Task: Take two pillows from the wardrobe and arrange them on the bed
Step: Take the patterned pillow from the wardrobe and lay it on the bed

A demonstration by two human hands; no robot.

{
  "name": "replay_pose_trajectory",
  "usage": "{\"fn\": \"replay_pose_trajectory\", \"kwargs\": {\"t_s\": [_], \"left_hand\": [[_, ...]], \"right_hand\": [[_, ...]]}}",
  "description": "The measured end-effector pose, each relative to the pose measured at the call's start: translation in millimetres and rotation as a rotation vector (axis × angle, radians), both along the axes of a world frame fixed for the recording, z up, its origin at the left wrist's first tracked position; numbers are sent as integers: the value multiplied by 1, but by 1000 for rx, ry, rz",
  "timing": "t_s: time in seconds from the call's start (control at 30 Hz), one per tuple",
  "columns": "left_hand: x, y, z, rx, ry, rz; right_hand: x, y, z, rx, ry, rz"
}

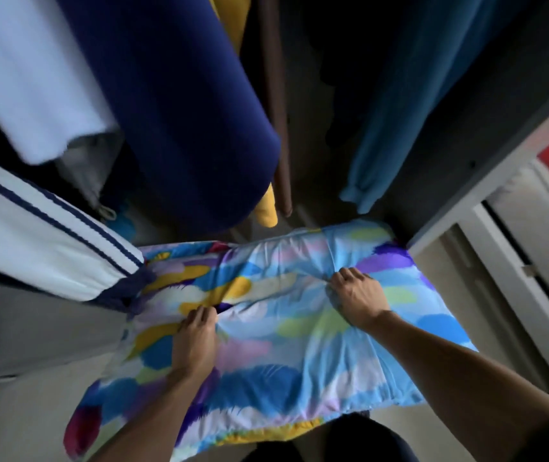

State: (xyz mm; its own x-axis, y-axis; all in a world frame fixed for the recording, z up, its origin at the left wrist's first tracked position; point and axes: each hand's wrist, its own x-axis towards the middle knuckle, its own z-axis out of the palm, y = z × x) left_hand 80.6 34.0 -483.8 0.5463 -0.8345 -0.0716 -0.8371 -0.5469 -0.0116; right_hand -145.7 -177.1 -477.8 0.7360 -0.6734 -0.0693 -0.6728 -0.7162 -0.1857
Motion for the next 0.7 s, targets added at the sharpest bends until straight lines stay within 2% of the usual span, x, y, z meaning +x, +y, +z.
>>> {"fn": "replay_pose_trajectory", "kwargs": {"t_s": [0.23,0.5,0.7], "left_hand": [[-51,46,111,-6,57,-70],[-100,87,197,-75,116,-161],[-148,78,239,-154,191,-206]], "right_hand": [[-52,36,106,45,78,-59],[-111,90,207,-42,-27,-176],[-176,104,249,-56,-37,-296]]}}
